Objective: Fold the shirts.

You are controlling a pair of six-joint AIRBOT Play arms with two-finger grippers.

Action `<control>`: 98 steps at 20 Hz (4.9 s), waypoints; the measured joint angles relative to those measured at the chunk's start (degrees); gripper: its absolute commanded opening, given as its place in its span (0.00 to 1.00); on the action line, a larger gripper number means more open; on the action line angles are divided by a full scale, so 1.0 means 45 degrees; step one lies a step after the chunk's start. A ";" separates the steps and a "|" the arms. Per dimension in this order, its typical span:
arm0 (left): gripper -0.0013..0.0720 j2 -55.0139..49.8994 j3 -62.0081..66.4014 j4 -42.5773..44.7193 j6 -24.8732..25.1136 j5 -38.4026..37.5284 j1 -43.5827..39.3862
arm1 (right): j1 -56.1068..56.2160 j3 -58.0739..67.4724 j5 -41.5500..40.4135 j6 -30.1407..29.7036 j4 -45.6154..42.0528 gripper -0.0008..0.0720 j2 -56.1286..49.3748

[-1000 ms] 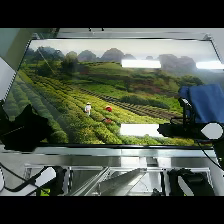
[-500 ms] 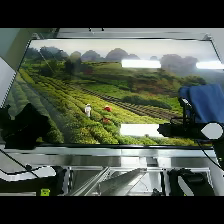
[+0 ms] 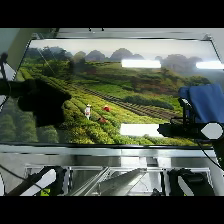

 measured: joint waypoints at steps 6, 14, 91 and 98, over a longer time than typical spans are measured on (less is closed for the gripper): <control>0.05 0.2016 -0.0602 -0.0884 -0.0724 -0.2244 -0.5863 | 0.0000 0.0000 -0.0117 0.0000 0.0000 0.04 -0.0112; 0.97 0.0826 -0.2064 -0.0899 -0.0903 -0.4163 -0.8456 | -0.0010 0.0010 -0.0214 -0.0005 -0.0078 0.73 -0.0306; 0.57 -0.6727 0.4595 0.0287 0.0408 -0.0301 -0.4877 | -0.0078 0.9534 -0.3837 -0.9000 0.5722 0.52 -1.0336; 0.97 -0.9092 0.6732 -0.0228 0.0719 0.1030 -0.2652 | -0.1608 0.9675 -0.3327 -0.7456 0.5756 0.65 -1.0831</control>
